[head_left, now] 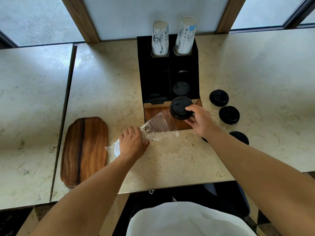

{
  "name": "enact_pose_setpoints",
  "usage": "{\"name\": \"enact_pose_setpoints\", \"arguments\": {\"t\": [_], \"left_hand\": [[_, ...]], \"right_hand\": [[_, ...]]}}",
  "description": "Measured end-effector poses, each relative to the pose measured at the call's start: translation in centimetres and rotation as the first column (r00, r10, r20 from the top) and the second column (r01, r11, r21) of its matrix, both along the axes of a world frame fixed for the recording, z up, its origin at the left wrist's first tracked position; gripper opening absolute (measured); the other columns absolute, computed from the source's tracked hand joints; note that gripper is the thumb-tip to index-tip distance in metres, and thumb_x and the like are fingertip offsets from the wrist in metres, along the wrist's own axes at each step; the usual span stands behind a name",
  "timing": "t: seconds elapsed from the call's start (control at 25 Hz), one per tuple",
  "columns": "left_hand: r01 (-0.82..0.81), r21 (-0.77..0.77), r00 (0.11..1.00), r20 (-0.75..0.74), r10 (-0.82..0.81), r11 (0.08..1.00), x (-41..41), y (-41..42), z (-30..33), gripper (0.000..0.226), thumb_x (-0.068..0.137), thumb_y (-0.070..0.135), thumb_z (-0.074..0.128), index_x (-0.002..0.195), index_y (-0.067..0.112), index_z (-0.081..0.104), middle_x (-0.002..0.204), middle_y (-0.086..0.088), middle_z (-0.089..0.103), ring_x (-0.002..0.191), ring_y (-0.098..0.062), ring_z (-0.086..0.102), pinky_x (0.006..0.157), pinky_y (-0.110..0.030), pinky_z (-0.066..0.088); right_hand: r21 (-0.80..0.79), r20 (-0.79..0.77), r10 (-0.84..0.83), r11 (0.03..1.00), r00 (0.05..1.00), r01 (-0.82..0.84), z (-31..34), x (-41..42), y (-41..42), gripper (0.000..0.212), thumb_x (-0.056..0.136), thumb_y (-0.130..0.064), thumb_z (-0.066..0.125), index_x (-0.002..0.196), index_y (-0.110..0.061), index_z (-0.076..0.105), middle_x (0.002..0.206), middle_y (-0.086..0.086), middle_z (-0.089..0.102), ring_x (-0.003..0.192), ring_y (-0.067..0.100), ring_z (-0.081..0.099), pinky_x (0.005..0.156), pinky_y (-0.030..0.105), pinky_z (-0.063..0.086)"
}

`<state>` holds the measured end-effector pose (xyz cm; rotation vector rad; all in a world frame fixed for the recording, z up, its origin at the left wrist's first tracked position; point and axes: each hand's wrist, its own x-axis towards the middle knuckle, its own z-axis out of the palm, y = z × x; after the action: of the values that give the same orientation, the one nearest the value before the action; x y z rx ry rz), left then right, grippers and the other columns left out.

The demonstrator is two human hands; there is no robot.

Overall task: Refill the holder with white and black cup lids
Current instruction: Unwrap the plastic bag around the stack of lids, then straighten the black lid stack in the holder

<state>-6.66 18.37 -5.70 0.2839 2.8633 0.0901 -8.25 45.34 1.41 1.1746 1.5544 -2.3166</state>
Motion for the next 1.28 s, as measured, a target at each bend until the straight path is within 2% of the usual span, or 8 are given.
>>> {"name": "enact_pose_setpoints", "arguments": {"t": [0.16, 0.28, 0.56, 0.72, 0.88, 1.04, 1.16, 1.28], "left_hand": [[0.001, -0.018, 1.000, 0.001, -0.001, 1.000, -1.3, 0.4, 0.0, 0.056, 0.091, 0.055, 0.049, 0.123, 0.010, 0.050, 0.121, -0.014, 0.051, 0.113, -0.034, 0.048, 0.098, -0.049, 0.042], [-0.026, -0.038, 1.000, -0.002, 0.026, 0.999, -1.7, 1.2, -0.1, 0.053, 0.092, 0.054, 0.045, 0.121, 0.010, 0.050, 0.119, -0.014, 0.052, 0.110, -0.034, 0.049, 0.096, -0.048, 0.043], [-0.026, -0.064, 1.000, 0.006, 0.027, 0.998, -3.1, 2.1, 0.2, 0.049, 0.089, 0.053, 0.040, 0.112, 0.011, 0.051, 0.110, -0.012, 0.053, 0.102, -0.034, 0.049, 0.089, -0.048, 0.041], [-0.034, -0.081, 0.999, 0.012, 0.035, 0.996, -3.2, 2.3, 0.3, 0.058, 0.084, 0.056, 0.033, 0.113, 0.010, 0.051, 0.112, -0.013, 0.053, 0.104, -0.035, 0.049, 0.089, -0.048, 0.041], [-0.026, -0.092, 1.000, 0.013, 0.028, 0.995, -3.1, 2.2, 0.4, 0.057, 0.084, 0.056, 0.037, 0.111, 0.008, 0.052, 0.109, -0.014, 0.054, 0.101, -0.036, 0.049, 0.086, -0.049, 0.041], [-0.013, -0.088, 1.000, 0.003, 0.014, 0.996, -3.1, 2.2, 0.4, 0.052, 0.086, 0.053, 0.048, 0.109, 0.007, 0.054, 0.107, -0.015, 0.054, 0.099, -0.037, 0.050, 0.085, -0.049, 0.042], [-0.014, -0.087, 1.000, -0.007, 0.014, 0.996, -3.1, 2.2, 0.3, 0.051, 0.086, 0.053, 0.048, 0.109, 0.007, 0.054, 0.106, -0.015, 0.055, 0.098, -0.035, 0.051, 0.084, -0.049, 0.042], [-0.012, -0.088, 1.000, -0.014, 0.010, 0.996, -3.1, 2.2, 0.2, 0.052, 0.086, 0.054, 0.049, 0.110, 0.008, 0.054, 0.107, -0.014, 0.055, 0.098, -0.035, 0.051, 0.085, -0.049, 0.042]], "right_hand": [[0.009, -0.059, 0.010, 1.000, 0.998, -0.009, 0.8, -3.1, 0.8, 0.017, 0.090, -0.009, 0.070, 0.103, -0.019, 0.068, 0.124, 0.013, 0.069, 0.116, 0.026, 0.066, 0.073, 0.028, 0.055], [-0.030, -0.078, 0.015, 0.999, 0.997, -0.018, 0.7, -5.1, 2.2, 0.024, 0.092, -0.011, 0.068, 0.116, -0.014, 0.065, 0.127, 0.014, 0.067, 0.118, 0.026, 0.066, 0.081, 0.029, 0.055], [-0.118, -0.049, -0.070, 0.991, 0.996, 0.063, 0.3, -7.8, 3.8, 0.035, 0.092, -0.011, 0.073, 0.125, -0.006, 0.061, 0.118, 0.015, 0.068, 0.109, 0.029, 0.070, 0.095, 0.043, 0.060], [-0.014, -0.032, -0.102, 0.995, 0.994, 0.102, 0.6, -8.8, 3.3, 0.035, 0.091, -0.014, 0.076, 0.121, -0.002, 0.063, 0.111, 0.011, 0.067, 0.107, 0.028, 0.070, 0.093, 0.043, 0.061], [0.253, 0.062, -0.018, 0.968, 0.998, 0.002, 0.5, -9.2, 3.0, 0.028, 0.091, -0.029, 0.076, 0.111, -0.012, 0.067, 0.090, -0.001, 0.066, 0.097, 0.020, 0.072, 0.087, 0.031, 0.060], [0.384, 0.124, 0.017, 0.921, 0.992, -0.064, 0.1, -9.4, 2.3, 0.024, 0.091, -0.036, 0.075, 0.084, -0.015, 0.065, 0.079, 0.000, 0.064, 0.085, 0.019, 0.067, 0.076, 0.032, 0.053], [0.473, 0.158, 0.004, 0.877, 0.987, -0.079, -0.2, -9.5, 1.6, 0.027, 0.091, -0.041, 0.073, 0.081, -0.017, 0.065, 0.080, 0.002, 0.069, 0.075, 0.015, 0.067, 0.074, 0.032, 0.056], [0.561, 0.214, -0.006, 0.819, 0.977, -0.118, -0.6, -9.5, 1.2, 0.039, 0.090, -0.047, 0.070, 0.081, -0.010, 0.071, 0.082, 0.008, 0.074, 0.065, 0.014, 0.064, 0.060, 0.026, 0.047]]}}
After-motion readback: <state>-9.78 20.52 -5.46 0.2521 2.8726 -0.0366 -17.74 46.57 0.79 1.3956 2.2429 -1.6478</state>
